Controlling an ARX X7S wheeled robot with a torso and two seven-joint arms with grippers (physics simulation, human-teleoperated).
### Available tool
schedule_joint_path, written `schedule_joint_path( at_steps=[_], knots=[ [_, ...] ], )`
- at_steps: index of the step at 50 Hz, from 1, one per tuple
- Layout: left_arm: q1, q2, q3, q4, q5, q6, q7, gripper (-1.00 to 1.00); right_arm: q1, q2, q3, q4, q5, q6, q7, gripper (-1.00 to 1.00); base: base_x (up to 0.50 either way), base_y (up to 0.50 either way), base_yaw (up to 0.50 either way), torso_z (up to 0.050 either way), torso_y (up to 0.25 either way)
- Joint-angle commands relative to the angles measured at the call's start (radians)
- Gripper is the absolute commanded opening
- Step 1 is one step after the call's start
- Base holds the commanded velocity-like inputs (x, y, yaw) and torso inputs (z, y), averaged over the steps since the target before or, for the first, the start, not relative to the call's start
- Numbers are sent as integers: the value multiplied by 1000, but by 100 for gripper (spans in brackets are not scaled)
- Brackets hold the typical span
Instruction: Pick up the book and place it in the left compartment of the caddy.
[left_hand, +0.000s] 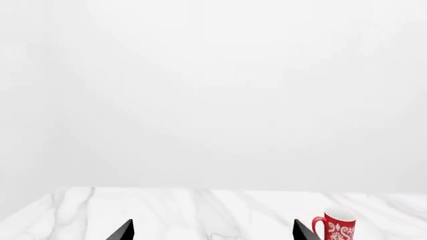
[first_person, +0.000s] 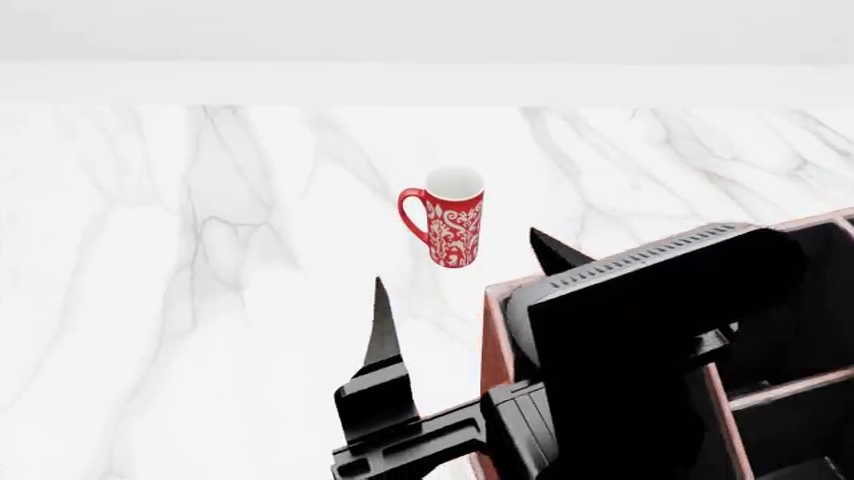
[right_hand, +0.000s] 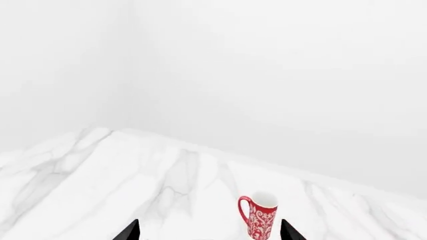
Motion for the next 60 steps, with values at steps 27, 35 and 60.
schedule_joint_path(
  at_steps=[27, 35, 60],
  knots=[
    [-103, -101, -182, -103, -127, -45, 9, 100, 507, -49, -381, 405, 4, 196, -475, 100, 0, 0, 0, 0, 0],
    [-111, -118, -198, -127, -122, -35, 13, 100, 538, -35, -499, 417, -102, 172, -653, 100, 0, 0, 0, 0, 0],
    [-114, -126, -205, -146, -118, -19, 7, 100, 598, -60, -704, 365, -143, 179, -862, 100, 0, 0, 0, 0, 0]
  ],
)
